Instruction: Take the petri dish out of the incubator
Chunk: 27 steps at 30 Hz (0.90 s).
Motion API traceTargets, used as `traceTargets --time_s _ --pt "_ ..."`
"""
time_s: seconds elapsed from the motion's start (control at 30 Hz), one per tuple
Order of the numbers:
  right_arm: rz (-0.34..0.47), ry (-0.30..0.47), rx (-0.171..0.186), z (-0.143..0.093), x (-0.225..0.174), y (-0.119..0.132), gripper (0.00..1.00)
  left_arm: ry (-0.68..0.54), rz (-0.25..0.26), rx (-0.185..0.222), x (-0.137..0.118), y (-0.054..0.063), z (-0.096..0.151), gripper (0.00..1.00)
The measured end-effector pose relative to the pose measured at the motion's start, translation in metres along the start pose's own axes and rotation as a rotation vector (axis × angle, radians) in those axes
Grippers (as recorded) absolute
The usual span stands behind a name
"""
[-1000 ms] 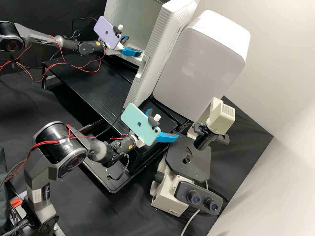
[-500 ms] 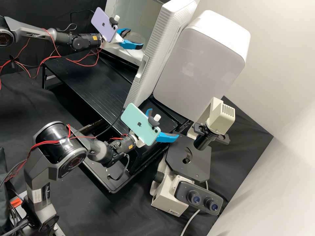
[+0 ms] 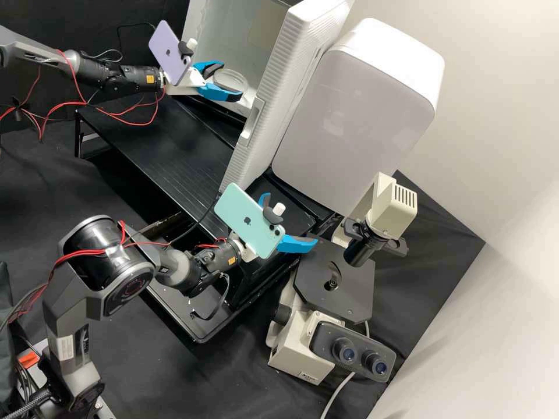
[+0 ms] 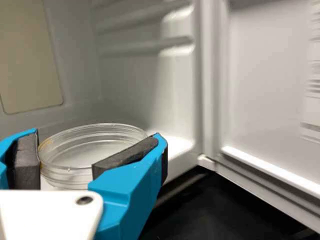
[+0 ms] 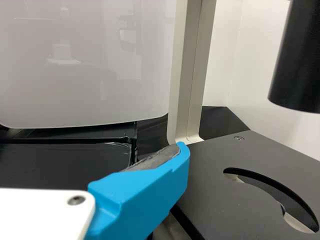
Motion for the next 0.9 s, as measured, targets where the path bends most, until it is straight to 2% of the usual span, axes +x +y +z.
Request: traceTargets --time_s 0.17,0.3,0.57,0.9 --pt "0.0 0.0 0.0 0.0 0.0 0.0 1.0 -0.08 0.056 0.039 -0.039 0.001 0.009 0.0" --pt "0.0 0.0 0.0 0.0 0.0 0.0 1.0 -0.137 0.059 0.064 -0.065 -0.007 0.016 0.0" --pt "0.0 0.0 0.0 0.0 0.0 0.0 1.0 -0.239 0.009 0.076 -0.115 -0.039 0.031 0.0" --pt "0.0 0.0 0.0 0.0 0.0 0.0 1.0 -0.277 -0.033 0.063 -0.139 -0.063 0.033 0.0"
